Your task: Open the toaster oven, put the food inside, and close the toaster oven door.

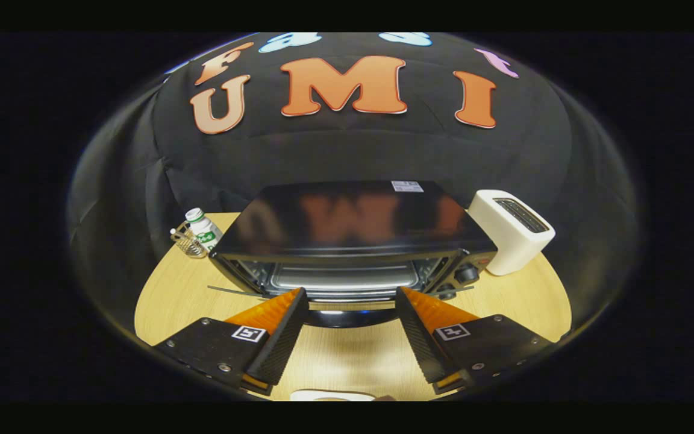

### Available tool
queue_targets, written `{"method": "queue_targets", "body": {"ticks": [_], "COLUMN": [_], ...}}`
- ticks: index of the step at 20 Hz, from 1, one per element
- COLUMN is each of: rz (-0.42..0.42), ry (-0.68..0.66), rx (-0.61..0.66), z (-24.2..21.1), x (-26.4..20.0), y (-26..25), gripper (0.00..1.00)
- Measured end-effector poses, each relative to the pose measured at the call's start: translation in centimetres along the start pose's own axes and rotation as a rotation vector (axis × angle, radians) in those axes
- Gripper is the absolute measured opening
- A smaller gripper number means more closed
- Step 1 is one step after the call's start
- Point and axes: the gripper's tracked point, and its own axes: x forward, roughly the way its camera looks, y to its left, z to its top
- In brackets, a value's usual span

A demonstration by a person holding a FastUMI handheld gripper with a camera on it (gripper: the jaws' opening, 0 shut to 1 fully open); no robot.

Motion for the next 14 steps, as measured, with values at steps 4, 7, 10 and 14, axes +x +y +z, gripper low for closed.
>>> {"method": "queue_targets", "body": {"ticks": [4, 7, 10, 14], "rz": [0.008, 0.021, 0.027, 0.051], "ry": [0.022, 0.035, 0.054, 0.109], "rx": [-0.008, -0.002, -0.008, 0.0], "z": [-3.2, -5.4, -7.8, -11.6], "x": [-1.5, -2.2, -2.4, -2.6], "y": [-0.1, -0.1, -0.1, 0.4], "gripper": [0.87, 0.87, 0.87, 0.87]}}
